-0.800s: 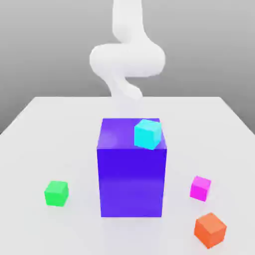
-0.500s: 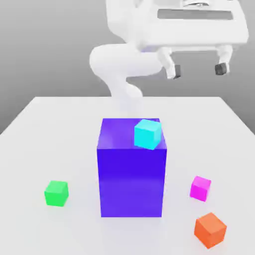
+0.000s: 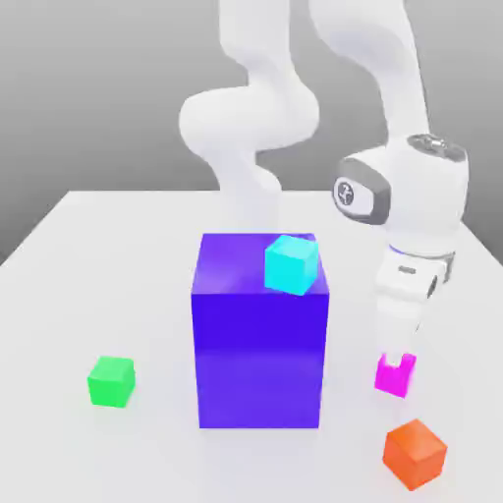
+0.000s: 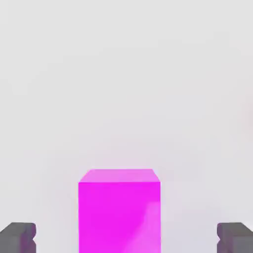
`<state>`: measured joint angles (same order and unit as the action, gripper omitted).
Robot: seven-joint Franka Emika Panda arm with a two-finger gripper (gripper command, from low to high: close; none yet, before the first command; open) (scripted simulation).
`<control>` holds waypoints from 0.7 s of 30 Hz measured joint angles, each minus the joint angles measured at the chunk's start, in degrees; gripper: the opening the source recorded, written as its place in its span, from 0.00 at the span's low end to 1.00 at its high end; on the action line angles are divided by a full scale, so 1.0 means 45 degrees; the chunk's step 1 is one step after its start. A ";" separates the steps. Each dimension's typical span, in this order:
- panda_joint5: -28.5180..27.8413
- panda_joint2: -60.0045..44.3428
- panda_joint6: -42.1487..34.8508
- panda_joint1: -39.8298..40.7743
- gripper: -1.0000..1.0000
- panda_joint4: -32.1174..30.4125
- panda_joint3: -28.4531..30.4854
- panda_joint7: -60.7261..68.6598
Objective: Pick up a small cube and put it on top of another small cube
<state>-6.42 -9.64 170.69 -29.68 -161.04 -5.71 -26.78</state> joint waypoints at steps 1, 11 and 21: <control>-0.0180 -0.0460 0.0371 -0.0237 0.50 0.0083 0.0279 -0.0134; -0.0365 -0.1163 0.0935 -0.0619 0.00 0.0210 0.0694 -0.0291; 0.0096 0.1173 -0.1623 0.0441 0.00 0.0844 0.0457 0.0740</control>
<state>-5.99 -4.36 163.39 -27.70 -157.25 -3.65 -23.45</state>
